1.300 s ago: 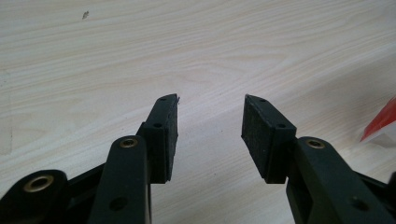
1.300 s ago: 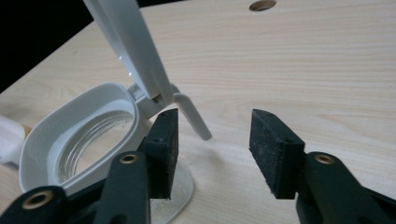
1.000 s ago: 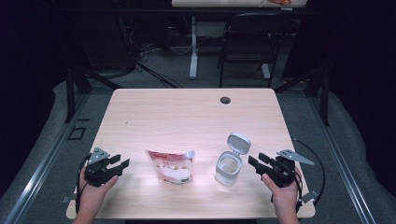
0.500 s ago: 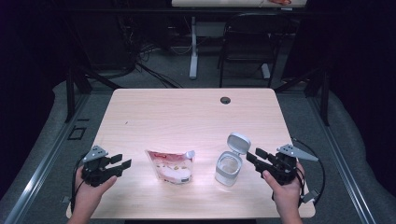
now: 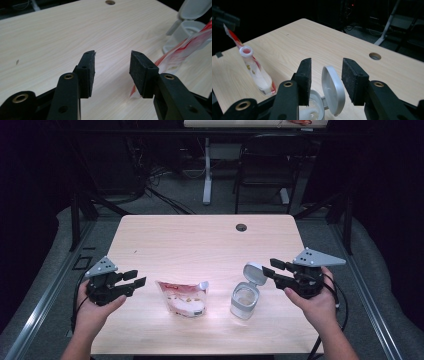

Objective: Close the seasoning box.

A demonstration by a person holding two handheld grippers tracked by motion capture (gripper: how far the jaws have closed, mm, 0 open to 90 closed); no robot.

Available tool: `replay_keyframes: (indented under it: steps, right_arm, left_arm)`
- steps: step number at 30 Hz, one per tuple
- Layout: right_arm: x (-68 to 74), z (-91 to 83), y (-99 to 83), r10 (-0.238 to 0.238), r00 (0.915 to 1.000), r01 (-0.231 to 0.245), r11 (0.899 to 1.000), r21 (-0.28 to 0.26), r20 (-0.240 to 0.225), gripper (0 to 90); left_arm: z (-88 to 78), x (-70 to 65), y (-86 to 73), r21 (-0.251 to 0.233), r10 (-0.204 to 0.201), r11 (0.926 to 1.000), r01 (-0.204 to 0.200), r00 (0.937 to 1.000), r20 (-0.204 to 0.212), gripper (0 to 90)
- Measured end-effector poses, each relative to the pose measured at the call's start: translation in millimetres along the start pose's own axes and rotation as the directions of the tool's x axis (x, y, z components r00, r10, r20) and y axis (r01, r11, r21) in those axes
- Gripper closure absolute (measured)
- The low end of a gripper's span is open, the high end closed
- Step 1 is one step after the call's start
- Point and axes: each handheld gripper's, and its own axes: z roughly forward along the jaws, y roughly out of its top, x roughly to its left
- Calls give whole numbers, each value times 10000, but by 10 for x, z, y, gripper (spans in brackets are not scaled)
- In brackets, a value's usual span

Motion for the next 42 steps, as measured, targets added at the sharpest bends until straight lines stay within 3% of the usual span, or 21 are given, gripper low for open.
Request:
replay_keyframes:
  steps: [2,8,14,15,18,20,21,22,23,24,29,31,33,34,37,42]
  right_arm:
    - [54,0,158,-534,9982,536,9985,76,-261,596]
    - [191,80,381,-1095,9914,1122,9931,341,-717,646]
    - [454,315,583,-1983,9698,2134,9719,999,-1423,675]
    - [487,349,608,-2056,9662,2241,9681,1122,-1552,687]
    - [548,420,645,-2138,9597,2378,9636,1222,-1823,702]
    - [622,525,690,-2297,9474,2660,9524,1491,-2229,714]
    - [622,525,690,-2297,9474,2660,9524,1491,-2229,714]
    - [673,595,707,-2279,9406,2731,9483,1618,-2516,721]
    - [673,595,707,-2279,9406,2731,9483,1618,-2516,721]
    - [730,656,721,-2369,9335,2894,9410,1754,-2691,722]
    - [833,759,753,-2466,9227,3108,9306,1934,-2963,721]
    - [894,821,784,-2438,9144,3192,9252,2053,-3233,724]
    - [918,842,789,-2417,9132,3189,9252,2059,-3281,724]
    - [958,880,792,-2431,9071,3272,9208,2122,-3437,720]
    - [1000,925,768,-2467,9004,3375,9159,2175,-3584,705]
    - [1016,960,719,-2242,8950,3240,9209,2166,-3857,675]
  left_arm:
    - [-44,-38,144,-63,327,9994,-326,9991,270,591]
    - [-102,-96,327,-266,675,9975,-661,9960,580,613]
    - [-122,-118,411,-415,849,9959,-810,9909,1047,632]
    - [-127,-142,409,-384,1034,9943,-993,9866,1260,637]
    - [-131,-177,398,-341,1285,9916,-1249,9814,1429,654]
    - [-132,-205,386,-296,1461,9892,-1433,9789,1431,657]
    - [-134,-210,382,-284,1529,9882,-1504,9773,1468,657]
    - [-136,-216,369,-291,1623,9867,-1597,9743,1562,659]
    - [-136,-216,369,-291,1623,9867,-1597,9743,1562,658]
    - [-135,-216,362,-266,1634,9866,-1613,9735,1601,654]
    - [-130,-210,331,-142,1626,9866,-1625,9737,1596,637]
    - [-132,-208,312,-93,1600,9870,-1606,9735,1632,639]
    - [-133,-209,305,-12,1621,9864,-1641,9731,1638,640]
    - [-134,-210,291,93,1670,9853,-1708,9726,1620,640]
    - [-134,-215,273,108,1693,9848,-1734,9719,1636,640]
    - [-110,-238,256,194,1733,9835,-1798,9679,1818,616]
